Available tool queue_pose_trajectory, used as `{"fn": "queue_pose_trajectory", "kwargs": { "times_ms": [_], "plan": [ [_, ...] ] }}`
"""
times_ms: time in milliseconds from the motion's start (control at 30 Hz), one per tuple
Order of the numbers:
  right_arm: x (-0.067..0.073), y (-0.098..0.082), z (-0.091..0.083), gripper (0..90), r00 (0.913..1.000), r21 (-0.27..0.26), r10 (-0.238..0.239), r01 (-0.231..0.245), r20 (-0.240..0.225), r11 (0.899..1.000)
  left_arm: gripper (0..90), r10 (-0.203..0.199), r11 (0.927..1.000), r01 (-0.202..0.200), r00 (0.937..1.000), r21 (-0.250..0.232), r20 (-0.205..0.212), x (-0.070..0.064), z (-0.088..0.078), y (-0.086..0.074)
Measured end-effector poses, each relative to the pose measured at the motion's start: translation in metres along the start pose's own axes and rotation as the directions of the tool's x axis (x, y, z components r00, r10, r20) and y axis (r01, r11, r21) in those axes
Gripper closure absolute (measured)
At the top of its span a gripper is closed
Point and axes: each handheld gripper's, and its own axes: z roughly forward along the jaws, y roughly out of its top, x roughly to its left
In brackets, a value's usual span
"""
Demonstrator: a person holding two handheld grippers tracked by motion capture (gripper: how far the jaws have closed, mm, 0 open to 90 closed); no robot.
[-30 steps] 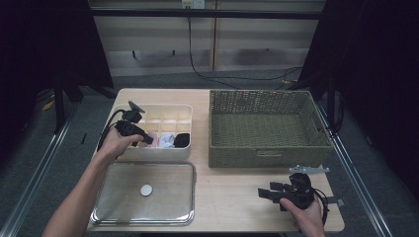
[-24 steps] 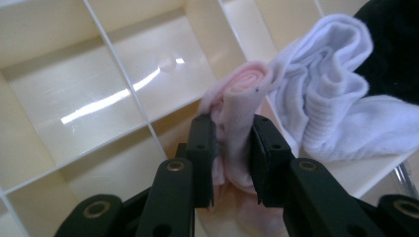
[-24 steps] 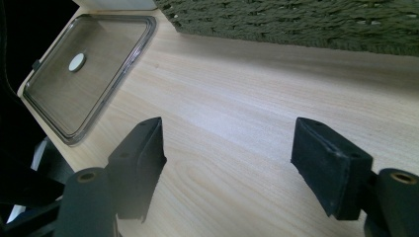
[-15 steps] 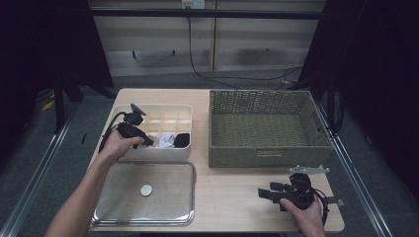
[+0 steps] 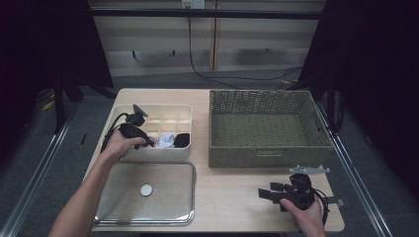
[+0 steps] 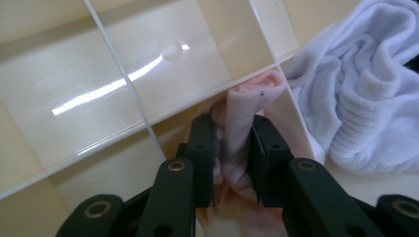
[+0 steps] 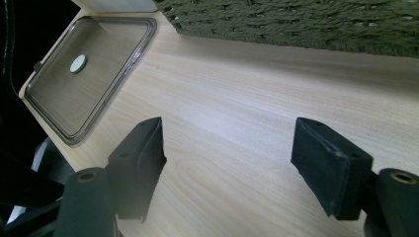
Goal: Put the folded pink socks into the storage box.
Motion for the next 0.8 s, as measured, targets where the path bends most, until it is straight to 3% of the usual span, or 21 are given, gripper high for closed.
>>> {"fn": "queue_pose_trajectory", "kwargs": {
  "times_ms": [433, 500, 700, 800],
  "plan": [
    [-0.0005, 0.0002, 0.0007, 28.6, 1.0, 0.001, 0.001, -0.001, -0.005, 1.0, 73.9, -0.011, 0.9999, 0.011, 0.9997, -0.002, 0.02, 0.0032, 0.0034, -0.0002],
    [-0.0002, 0.0002, 0.0006, 28.6, 1.0, 0.001, 0.0, 0.0, -0.005, 1.0, 73.9, -0.008, 1.0, 0.008, 1.0, 0.001, -0.002, 0.0005, 0.0046, 0.0006],
    [0.0006, -0.0003, 0.0025, 28.7, 1.0, 0.012, -0.001, 0.001, -0.006, 1.0, 73.8, -0.002, 0.9999, 0.002, 1.0, 0.014, 0.002, 0.0016, 0.0045, 0.0012],
    [0.0005, 0.0004, 0.0031, 28.7, 1.0, 0.009, -0.004, 0.004, -0.006, 1.0, 73.3, -0.022, 0.9998, 0.022, 0.9997, 0.002, 0.005, 0.0005, 0.0047, 0.0005]
  ]
}}
